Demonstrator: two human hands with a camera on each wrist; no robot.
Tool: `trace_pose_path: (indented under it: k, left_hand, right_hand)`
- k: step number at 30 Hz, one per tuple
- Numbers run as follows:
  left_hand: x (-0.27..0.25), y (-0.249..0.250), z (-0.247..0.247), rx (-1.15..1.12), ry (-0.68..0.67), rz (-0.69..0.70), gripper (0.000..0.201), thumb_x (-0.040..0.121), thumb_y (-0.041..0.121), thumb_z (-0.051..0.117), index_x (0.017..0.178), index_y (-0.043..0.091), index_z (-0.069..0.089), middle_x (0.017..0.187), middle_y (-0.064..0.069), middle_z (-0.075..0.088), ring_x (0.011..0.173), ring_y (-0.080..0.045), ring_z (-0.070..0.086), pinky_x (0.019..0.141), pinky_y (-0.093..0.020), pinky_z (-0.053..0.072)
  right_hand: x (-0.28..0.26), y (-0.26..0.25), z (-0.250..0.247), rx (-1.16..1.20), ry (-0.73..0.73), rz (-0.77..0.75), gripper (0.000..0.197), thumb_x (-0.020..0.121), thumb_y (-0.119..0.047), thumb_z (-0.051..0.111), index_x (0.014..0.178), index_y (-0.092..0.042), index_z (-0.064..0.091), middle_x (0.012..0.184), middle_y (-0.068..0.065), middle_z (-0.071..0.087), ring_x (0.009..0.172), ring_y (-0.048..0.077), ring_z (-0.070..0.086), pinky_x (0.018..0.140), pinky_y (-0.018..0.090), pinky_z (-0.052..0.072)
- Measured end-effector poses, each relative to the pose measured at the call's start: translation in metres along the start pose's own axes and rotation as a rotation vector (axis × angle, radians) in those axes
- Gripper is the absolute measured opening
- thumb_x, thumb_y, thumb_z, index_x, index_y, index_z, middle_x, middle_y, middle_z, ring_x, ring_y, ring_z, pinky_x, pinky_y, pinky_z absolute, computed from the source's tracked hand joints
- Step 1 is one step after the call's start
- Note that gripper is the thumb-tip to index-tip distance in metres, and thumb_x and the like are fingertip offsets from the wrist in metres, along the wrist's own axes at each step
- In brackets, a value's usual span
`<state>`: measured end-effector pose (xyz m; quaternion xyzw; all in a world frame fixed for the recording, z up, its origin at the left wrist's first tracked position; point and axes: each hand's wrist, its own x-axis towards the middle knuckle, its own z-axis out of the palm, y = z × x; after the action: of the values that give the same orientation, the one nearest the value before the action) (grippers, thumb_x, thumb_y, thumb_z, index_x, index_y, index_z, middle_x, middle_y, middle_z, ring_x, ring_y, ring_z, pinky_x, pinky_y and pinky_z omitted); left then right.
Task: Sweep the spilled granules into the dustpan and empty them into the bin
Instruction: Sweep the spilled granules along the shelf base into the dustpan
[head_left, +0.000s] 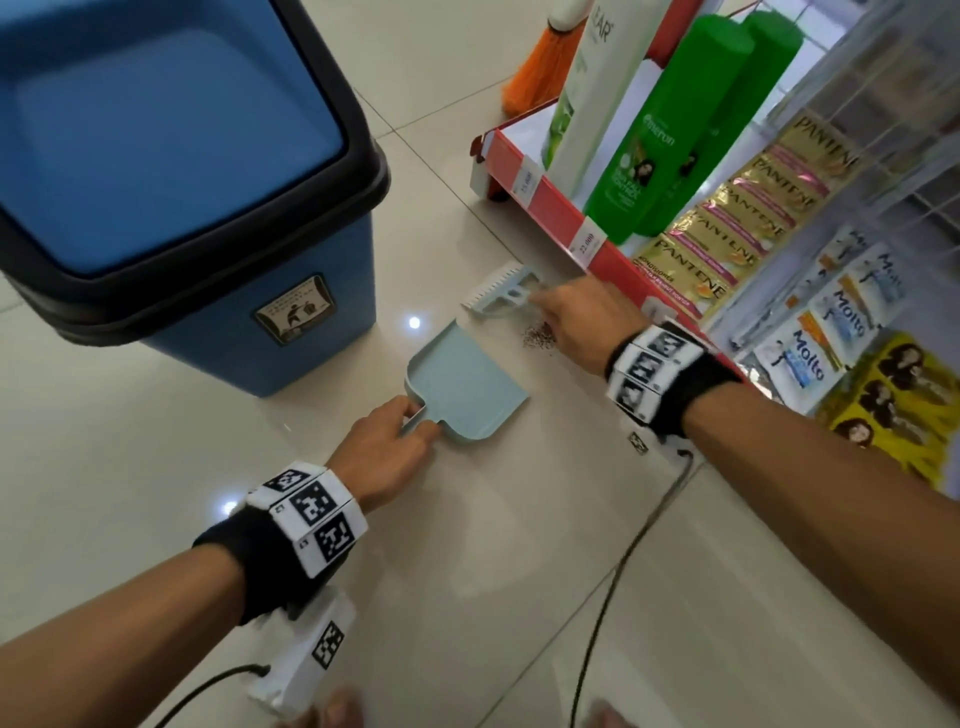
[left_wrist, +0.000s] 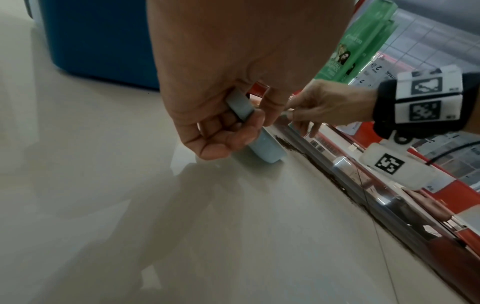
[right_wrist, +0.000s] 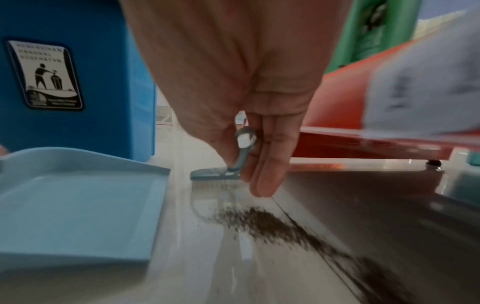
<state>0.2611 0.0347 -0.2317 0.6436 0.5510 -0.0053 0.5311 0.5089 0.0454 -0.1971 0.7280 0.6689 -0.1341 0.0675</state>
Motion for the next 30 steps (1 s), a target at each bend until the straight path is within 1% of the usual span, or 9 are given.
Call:
trace_pose_path:
  k: [4,6,10,15,19,21,23,26,30]
  left_hand:
    - [-0.013,-0.008,0.001,0.019,-0.022,-0.019,0.037,0.097,0.033,0.048,0.129,0.015,0.055,0.127,-0.013,0.063,0.114,-0.033,0.059,0.094,-0.041,0.047]
    - [-0.016,-0.01,0.001,0.017,-0.026,-0.027,0.037,0.097,0.034,0.048,0.128,0.015,0.055,0.127,-0.014,0.063,0.115,-0.033,0.059,0.094,-0.041,0.047]
    - [-0.022,-0.01,0.005,-0.072,-0.032,-0.06,0.037,0.097,0.034,0.05,0.127,0.011,0.055,0.129,-0.022,0.06,0.116,-0.04,0.057,0.096,-0.047,0.047]
    - [-0.025,-0.006,0.016,-0.175,-0.043,-0.066,0.033,0.097,0.028,0.05,0.124,0.009,0.056,0.096,-0.017,0.063,0.069,-0.017,0.052,0.071,-0.034,0.043]
    - [-0.033,-0.01,0.024,-0.131,-0.059,-0.054,0.032,0.098,0.032,0.05,0.122,0.012,0.056,0.124,-0.023,0.062,0.088,-0.031,0.059,0.082,-0.04,0.048]
    - [-0.039,-0.013,0.028,-0.117,-0.057,-0.043,0.034,0.098,0.033,0.05,0.124,0.012,0.056,0.128,-0.023,0.06,0.111,-0.041,0.059,0.094,-0.048,0.049]
    - [-0.044,-0.017,0.034,-0.149,-0.062,-0.018,0.032,0.097,0.031,0.051,0.12,0.011,0.058,0.125,-0.025,0.059,0.115,-0.045,0.055,0.094,-0.052,0.048]
    - [-0.044,-0.02,0.04,-0.182,-0.096,0.02,0.017,0.097,0.03,0.051,0.107,0.018,0.058,0.098,-0.023,0.063,0.1,-0.046,0.057,0.077,-0.044,0.046]
    - [-0.033,-0.015,0.04,-0.172,-0.092,0.072,0.013,0.097,0.031,0.05,0.097,0.021,0.058,0.075,0.005,0.054,0.069,-0.02,0.049,0.069,-0.036,0.041]
  right_hand:
    - [-0.047,0.037,0.001,-0.026,-0.066,-0.002,0.033,0.103,-0.015,0.041,0.123,-0.02,0.066,0.073,0.002,0.057,0.068,0.017,0.053,0.059,0.024,0.043]
    - [-0.065,0.047,-0.005,-0.042,-0.021,-0.026,0.03,0.102,-0.017,0.044,0.118,-0.018,0.07,0.075,0.004,0.059,0.068,0.015,0.049,0.057,0.024,0.032]
    - [-0.064,0.039,-0.015,-0.006,0.156,-0.102,0.025,0.1,-0.015,0.05,0.116,-0.012,0.07,0.076,0.005,0.055,0.068,0.019,0.048,0.062,0.028,0.035]
    - [-0.034,-0.003,-0.004,0.144,0.175,-0.1,0.031,0.104,-0.02,0.043,0.125,-0.018,0.066,0.086,0.005,0.056,0.077,0.021,0.053,0.069,0.032,0.042]
    - [-0.053,0.007,0.01,0.032,0.002,-0.029,0.031,0.104,-0.019,0.042,0.128,-0.022,0.063,0.088,0.003,0.059,0.076,0.017,0.054,0.07,0.026,0.04]
    - [-0.078,0.022,0.013,0.035,-0.052,-0.014,0.03,0.104,-0.019,0.043,0.128,-0.021,0.062,0.08,-0.005,0.05,0.072,0.01,0.051,0.073,0.022,0.041]
    - [-0.103,0.036,0.015,0.033,-0.04,-0.003,0.031,0.105,-0.024,0.041,0.128,-0.022,0.062,0.077,-0.008,0.044,0.065,0.0,0.042,0.068,0.013,0.035]
    - [-0.117,0.042,0.014,0.108,0.091,-0.021,0.031,0.103,-0.024,0.044,0.125,-0.019,0.066,0.084,-0.003,0.048,0.067,0.004,0.043,0.066,0.016,0.033]
    - [-0.088,0.023,0.014,0.154,0.319,-0.012,0.021,0.099,-0.016,0.054,0.112,-0.011,0.07,0.081,0.006,0.063,0.072,0.021,0.059,0.068,0.033,0.054]
